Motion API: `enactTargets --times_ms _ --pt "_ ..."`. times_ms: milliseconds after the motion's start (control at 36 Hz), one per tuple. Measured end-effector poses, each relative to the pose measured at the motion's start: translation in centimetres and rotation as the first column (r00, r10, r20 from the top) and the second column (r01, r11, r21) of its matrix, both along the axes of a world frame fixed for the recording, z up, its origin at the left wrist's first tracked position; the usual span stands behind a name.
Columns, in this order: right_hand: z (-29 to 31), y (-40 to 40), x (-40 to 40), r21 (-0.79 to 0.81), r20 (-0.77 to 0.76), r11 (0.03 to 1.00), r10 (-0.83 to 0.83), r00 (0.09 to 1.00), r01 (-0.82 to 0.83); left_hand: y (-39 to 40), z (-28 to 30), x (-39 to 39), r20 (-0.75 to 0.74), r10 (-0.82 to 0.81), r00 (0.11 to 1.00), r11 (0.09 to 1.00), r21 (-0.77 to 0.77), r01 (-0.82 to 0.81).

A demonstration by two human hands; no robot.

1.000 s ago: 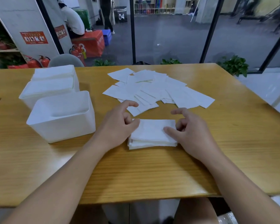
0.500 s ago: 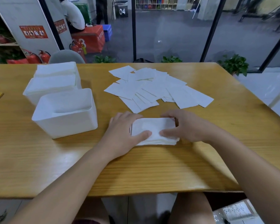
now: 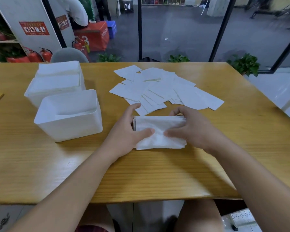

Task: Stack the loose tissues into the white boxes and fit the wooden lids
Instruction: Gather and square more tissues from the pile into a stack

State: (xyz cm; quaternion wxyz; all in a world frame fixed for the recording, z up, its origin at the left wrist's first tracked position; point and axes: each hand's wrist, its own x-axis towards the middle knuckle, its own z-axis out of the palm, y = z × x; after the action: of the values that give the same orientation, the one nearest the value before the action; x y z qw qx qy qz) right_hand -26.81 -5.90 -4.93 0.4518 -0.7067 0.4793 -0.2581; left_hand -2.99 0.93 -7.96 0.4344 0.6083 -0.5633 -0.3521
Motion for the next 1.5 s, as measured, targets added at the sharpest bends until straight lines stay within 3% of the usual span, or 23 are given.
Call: enactTargets --times_ms 83,139,194,361,556,972,1306,1500 --pt "-0.8 1.2 0.7 0.001 0.289 0.995 -0.098 0.952 0.102 0.1 0.1 -0.4 -0.289 0.056 0.956 0.994 -0.070 -0.080" --pt "-1.1 1.8 1.3 0.026 0.436 0.993 -0.118 0.892 0.119 0.0 0.2 -0.9 -0.387 0.076 0.919 0.985 -0.113 -0.129" --pt "-1.5 2.4 1.9 0.020 0.479 0.990 -0.133 0.867 0.141 0.1 0.1 -1.4 -0.408 0.079 0.909 0.982 -0.124 -0.140" --pt "-3.0 3.7 2.7 0.030 0.433 0.992 -0.121 0.893 0.119 0.9 -1.3 -1.9 -0.306 0.130 0.943 0.988 -0.039 -0.149" --pt "-2.8 3.2 3.0 0.039 0.478 0.990 -0.140 0.867 0.138 1.4 -1.0 -2.4 -0.297 0.161 0.941 0.979 -0.072 -0.191" --pt "-3.2 1.9 5.5 0.122 0.544 0.897 -0.419 0.728 0.425 1.6 -1.5 -2.0 -0.231 0.140 0.963 0.965 -0.186 -0.185" --pt "-2.5 1.4 6.1 0.125 0.496 0.924 -0.374 0.784 0.362 1.5 -1.3 -1.9 -0.246 0.113 0.963 0.965 -0.203 -0.166" --pt "-2.6 1.3 6.0 0.140 0.544 0.958 -0.287 0.788 0.252 1.5 -1.1 -2.1 -0.269 0.125 0.955 0.960 -0.210 -0.184"
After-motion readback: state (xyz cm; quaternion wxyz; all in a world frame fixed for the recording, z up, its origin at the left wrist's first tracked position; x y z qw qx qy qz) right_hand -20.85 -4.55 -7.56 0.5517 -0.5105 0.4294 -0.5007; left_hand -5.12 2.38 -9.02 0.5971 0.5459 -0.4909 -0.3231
